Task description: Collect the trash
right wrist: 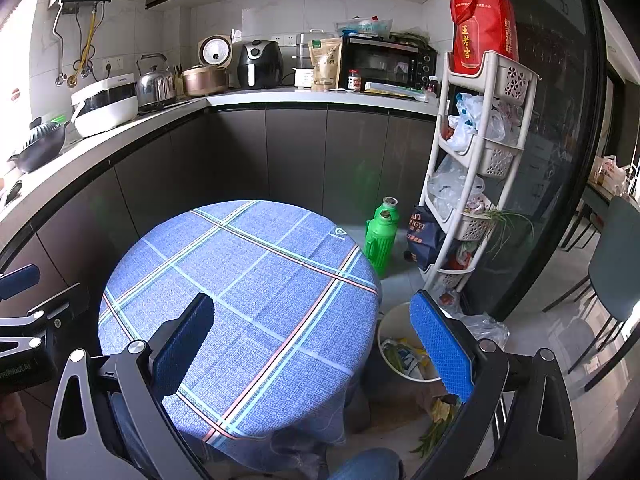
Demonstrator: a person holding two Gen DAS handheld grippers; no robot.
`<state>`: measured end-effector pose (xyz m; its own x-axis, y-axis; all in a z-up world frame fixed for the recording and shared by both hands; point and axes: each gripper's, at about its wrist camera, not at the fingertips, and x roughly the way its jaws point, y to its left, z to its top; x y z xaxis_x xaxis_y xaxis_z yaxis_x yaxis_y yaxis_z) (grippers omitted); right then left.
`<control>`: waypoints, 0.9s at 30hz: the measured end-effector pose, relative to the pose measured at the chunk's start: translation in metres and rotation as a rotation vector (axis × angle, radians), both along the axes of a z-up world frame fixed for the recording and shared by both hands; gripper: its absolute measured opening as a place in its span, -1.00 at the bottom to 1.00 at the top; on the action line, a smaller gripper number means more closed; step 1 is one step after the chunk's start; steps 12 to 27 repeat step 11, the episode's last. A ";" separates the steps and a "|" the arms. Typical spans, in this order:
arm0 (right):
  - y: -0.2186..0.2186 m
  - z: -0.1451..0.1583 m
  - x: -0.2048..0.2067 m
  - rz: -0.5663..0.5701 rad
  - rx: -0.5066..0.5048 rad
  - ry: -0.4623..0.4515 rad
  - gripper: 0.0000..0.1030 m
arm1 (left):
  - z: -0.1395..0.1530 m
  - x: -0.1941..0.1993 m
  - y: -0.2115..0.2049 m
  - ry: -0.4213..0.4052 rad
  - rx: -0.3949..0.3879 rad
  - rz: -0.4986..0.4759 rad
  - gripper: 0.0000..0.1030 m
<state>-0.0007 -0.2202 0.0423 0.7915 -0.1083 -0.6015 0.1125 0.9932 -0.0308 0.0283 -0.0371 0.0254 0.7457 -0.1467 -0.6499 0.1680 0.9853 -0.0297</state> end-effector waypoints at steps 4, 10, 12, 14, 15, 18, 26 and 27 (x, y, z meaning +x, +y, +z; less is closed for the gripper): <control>0.000 0.000 0.000 0.001 0.000 0.000 0.83 | -0.001 0.000 -0.001 0.000 0.001 0.000 0.93; -0.002 0.000 0.000 0.002 0.001 0.001 0.83 | -0.001 0.000 0.000 0.000 0.001 -0.001 0.93; -0.001 0.000 0.000 0.003 0.000 0.001 0.83 | -0.001 0.001 0.001 0.000 0.001 -0.001 0.93; -0.001 0.000 0.000 0.003 0.000 0.001 0.83 | -0.001 0.001 0.001 0.000 0.001 -0.001 0.93; -0.001 0.000 0.000 0.003 0.000 0.001 0.83 | -0.001 0.001 0.001 0.000 0.001 -0.001 0.93; -0.001 0.000 0.000 0.003 0.000 0.001 0.83 | -0.001 0.001 0.001 0.000 0.001 -0.001 0.93; -0.001 0.000 0.000 0.003 0.000 0.001 0.83 | -0.001 0.001 0.001 0.000 0.001 -0.001 0.93; -0.001 0.000 0.000 0.003 0.000 0.001 0.83 | -0.001 0.001 0.001 0.000 0.001 -0.001 0.93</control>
